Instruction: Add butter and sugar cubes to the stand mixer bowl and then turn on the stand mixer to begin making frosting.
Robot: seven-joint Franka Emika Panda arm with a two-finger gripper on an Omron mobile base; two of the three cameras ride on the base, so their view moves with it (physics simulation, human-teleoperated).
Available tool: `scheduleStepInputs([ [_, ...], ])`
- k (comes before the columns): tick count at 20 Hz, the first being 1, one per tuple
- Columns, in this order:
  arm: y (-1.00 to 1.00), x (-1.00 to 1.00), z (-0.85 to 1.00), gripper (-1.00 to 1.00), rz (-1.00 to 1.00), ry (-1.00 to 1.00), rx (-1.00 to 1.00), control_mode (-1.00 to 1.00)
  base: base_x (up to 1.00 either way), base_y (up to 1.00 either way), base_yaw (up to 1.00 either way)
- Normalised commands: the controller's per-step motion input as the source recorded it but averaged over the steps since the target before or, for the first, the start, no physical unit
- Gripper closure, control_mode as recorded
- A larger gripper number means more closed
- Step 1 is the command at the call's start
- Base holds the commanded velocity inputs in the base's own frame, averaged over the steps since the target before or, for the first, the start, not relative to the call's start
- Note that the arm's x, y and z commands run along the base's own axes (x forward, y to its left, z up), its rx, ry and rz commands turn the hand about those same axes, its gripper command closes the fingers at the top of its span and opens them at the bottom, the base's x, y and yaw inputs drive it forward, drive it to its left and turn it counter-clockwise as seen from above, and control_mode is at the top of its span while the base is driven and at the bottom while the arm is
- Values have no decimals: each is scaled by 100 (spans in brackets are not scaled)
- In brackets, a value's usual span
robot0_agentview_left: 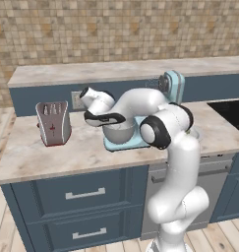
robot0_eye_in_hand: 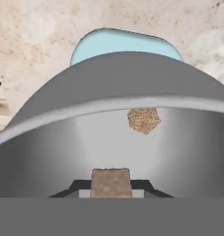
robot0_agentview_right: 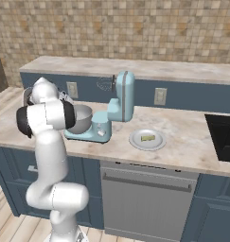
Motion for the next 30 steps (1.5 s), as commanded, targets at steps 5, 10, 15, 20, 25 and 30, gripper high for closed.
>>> scheduleStepInputs([
  [5,-4,35,-26,100,0,4,4,-100,0,0,0],
  [10,-3,31,-29,100,0,2,4,-100,0,0,0],
  [15,-1,12,-29,-100,0,1,3,-100,0,0,0],
  [20,-2,-8,-5,-100,0,0,3,-100,0,0,0],
  [25,-2,-35,14,-100,0,-1,6,-100,0,0,0],
  [30,-3,-76,79,-100,0,-20,17,-100,0,0,0],
])
